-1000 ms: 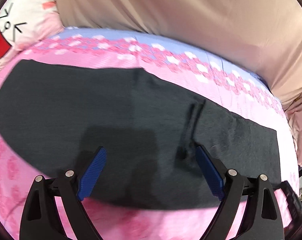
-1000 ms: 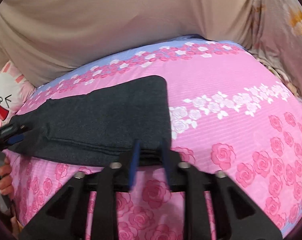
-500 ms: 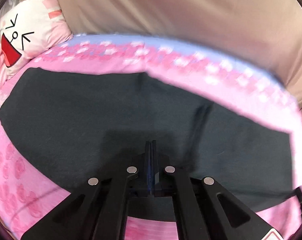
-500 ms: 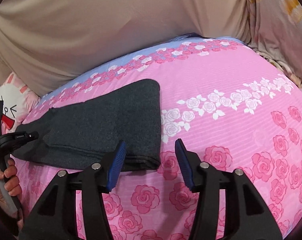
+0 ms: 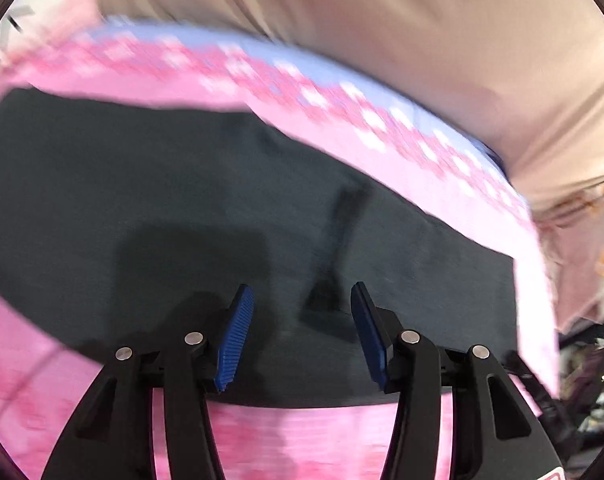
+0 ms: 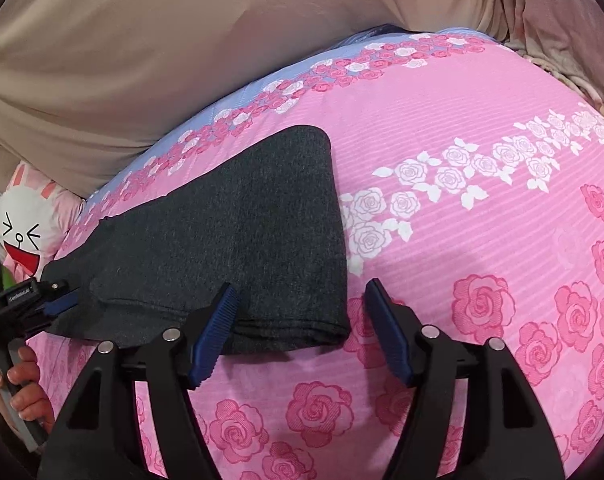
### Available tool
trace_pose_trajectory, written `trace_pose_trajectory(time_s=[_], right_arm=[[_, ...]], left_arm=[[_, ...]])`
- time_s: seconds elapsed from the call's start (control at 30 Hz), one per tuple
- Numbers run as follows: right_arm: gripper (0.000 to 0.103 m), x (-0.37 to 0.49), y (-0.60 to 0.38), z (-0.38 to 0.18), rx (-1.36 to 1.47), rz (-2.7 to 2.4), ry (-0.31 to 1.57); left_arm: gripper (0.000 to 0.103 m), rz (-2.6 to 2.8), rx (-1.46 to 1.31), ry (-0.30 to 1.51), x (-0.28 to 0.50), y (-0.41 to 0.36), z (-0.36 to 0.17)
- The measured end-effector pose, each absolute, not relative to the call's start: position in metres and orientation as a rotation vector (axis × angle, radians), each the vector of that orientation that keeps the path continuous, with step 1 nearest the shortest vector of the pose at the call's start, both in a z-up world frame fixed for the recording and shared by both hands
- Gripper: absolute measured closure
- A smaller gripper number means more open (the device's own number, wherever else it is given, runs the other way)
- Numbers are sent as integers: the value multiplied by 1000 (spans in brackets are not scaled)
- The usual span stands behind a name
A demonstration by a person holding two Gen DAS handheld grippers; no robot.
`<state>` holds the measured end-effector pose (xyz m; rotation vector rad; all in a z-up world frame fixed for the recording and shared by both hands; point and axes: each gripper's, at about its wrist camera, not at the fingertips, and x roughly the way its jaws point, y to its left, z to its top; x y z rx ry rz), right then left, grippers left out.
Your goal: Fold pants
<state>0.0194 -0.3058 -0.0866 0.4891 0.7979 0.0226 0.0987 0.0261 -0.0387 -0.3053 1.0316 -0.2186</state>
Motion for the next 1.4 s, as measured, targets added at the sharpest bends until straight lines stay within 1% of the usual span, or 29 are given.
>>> trace_pose_trajectory(time_s=[0.07,0.1,0.13,0.17,0.2,0.27,0.4,0.47,0.53,0.57,0.6,0.63,0.7,0.77,0.8,0.83,0.87,0.93,0.97,1.1,1.13,1.23,1.4], right_arm=[[38,19,-304,-86,480,21,791],[37,19,-304,-86,477,22,788],[37,20,-303,-86,474,24,789],[36,21,-303,-87,474,23,792],[35,21,-302,-87,475,23,795],[34,22,-303,-87,479,28,792],[33,20,-305,-87,496,37,780],[32,21,-303,-87,493,46,786],[32,23,-300,-86,478,45,793],[32,24,-298,-85,473,53,795],[32,25,-297,-84,475,60,793],[32,26,-295,-84,477,66,793],[31,31,-291,-86,473,82,822],[31,36,-287,-85,458,77,829],[34,39,-285,-85,460,82,832],[54,42,-283,-86,471,97,839],[72,46,-281,-88,486,114,850],[82,49,-272,-86,455,100,848],[83,48,-269,-84,443,92,840],[83,45,-264,-83,406,63,824],[83,45,-263,-83,407,62,823],[82,45,-264,-83,407,60,826],[84,45,-262,-81,399,61,821]], left_arm=[[54,-237,-320,1064,105,13,-51],[55,-215,-304,1037,104,6,-51],[69,-212,-296,1032,104,3,-52],[90,-228,-298,1039,105,-1,-54],[94,-241,-311,1050,105,-2,-56],[95,-234,-333,1025,103,1,-54],[95,-169,-341,935,85,24,-33],[94,-128,-319,934,85,35,-39],[88,-163,-297,1012,89,35,-56],[86,-165,-313,990,82,39,-54],[76,-165,-315,972,78,41,-52],[59,-148,-297,937,72,46,-44],[40,-94,-271,881,63,61,-31],[40,-8,-255,828,57,88,-18],[39,17,-252,826,57,96,-15],[39,67,-265,823,57,114,-12],[38,99,-300,814,55,135,-10],[36,170,-340,811,54,167,-9],[36,218,-365,811,54,190,-9],[36,342,-525,783,49,265,-11],[36,358,-606,777,48,291,-15],[36,385,-747,808,60,331,-32],[35,310,-720,822,89,321,-35]])
